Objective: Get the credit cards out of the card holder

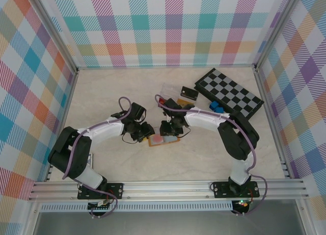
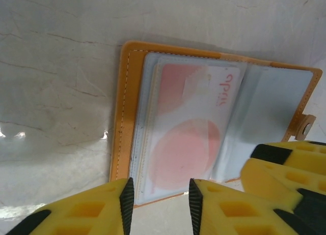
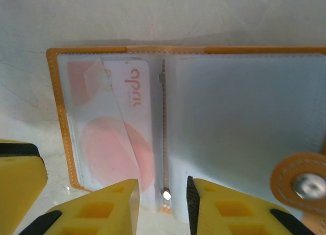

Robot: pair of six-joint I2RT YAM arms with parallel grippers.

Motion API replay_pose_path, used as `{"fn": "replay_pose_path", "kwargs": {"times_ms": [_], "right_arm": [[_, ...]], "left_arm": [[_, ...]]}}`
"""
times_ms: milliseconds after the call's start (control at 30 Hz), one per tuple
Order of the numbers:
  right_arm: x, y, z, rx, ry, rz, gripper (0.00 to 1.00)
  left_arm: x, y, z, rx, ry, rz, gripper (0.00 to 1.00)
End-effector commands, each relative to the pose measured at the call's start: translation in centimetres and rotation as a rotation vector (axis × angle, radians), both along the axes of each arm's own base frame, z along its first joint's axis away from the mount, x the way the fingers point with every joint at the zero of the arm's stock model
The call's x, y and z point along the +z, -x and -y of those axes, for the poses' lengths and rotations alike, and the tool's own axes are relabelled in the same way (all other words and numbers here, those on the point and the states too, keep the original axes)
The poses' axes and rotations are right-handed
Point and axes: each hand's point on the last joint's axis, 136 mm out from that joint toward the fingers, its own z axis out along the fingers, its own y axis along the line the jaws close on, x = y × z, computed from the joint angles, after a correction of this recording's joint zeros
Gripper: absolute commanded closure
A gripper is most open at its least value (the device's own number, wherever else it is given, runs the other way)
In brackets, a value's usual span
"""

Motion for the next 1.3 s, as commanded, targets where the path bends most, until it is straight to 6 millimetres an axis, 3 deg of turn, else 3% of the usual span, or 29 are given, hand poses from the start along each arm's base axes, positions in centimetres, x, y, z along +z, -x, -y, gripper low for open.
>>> {"fn": "replay_pose_path", "kwargs": {"times_ms": [0,700,967,1267], "right_arm": [[-0.6,-0.2,-0.9,0.004,-0.022,-0.02,0.69],[-4.0,0.5,2.4,0.037,0.183,-0.047,0.62],[-5.9,0.9,4.0,0.049,0.303,-0.06,0.68],[-6.8,1.1,4.2,0.042,0.325,-0.079,0.73]], "left_arm": [[-0.3,0.0,0.7,-0.002,0.019,-0.012,0.68],[-1.9,-0.1,0.7,-0.016,-0.008,-0.04,0.76],[-1.1,-0.2,0.3,-0.024,-0.014,-0.025,0.78],[0.8,-0.6,0.0,-0.035,0.005,0.018,0.77]]}}
